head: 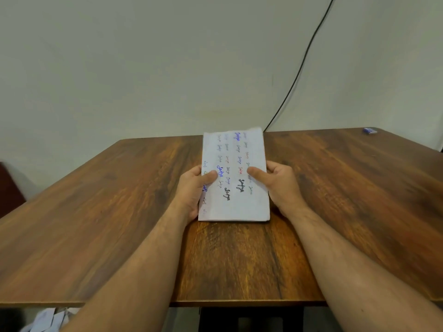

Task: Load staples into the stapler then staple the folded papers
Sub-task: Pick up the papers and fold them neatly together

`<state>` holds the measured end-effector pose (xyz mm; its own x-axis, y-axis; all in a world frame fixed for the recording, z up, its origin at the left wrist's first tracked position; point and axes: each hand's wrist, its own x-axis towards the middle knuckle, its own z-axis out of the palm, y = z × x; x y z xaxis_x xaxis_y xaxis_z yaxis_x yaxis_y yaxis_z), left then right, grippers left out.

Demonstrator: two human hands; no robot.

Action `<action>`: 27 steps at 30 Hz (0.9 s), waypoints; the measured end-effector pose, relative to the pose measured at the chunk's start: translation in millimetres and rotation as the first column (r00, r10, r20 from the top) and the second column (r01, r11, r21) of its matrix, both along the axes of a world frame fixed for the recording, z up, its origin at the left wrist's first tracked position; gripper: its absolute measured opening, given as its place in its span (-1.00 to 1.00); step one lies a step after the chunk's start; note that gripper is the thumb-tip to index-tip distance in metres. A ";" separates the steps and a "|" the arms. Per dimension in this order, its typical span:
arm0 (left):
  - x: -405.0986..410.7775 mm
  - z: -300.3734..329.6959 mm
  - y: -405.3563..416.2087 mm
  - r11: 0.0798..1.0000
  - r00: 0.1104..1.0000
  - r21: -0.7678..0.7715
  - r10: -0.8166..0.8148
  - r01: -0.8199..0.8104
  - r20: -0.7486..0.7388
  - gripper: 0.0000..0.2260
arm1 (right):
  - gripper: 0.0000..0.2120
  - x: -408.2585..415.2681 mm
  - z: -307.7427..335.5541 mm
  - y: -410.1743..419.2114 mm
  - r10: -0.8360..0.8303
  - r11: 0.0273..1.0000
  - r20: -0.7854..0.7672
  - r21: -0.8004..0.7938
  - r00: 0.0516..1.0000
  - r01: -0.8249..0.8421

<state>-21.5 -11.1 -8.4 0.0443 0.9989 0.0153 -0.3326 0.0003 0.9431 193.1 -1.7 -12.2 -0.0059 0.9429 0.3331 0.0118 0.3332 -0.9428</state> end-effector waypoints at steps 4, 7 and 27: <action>-0.7 0.4 -1.9 1.000 1.000 0.011 -0.020 0.020 -0.020 -0.72 | -0.91 0.4 -1.8 3.9 0.061 0.994 0.008 -0.091 0.998 -0.060; -1.5 -0.7 -1.6 1.000 1.000 0.016 0.002 -0.002 -0.008 -0.73 | -0.89 0.1 -3.5 6.5 0.112 0.982 -0.047 -0.145 0.993 -0.117; 2.2 -3.2 1.9 0.985 0.994 0.137 0.108 -0.103 -0.033 -0.71 | -0.69 -0.1 -3.1 16.0 0.144 0.977 -0.224 -0.120 0.964 -0.174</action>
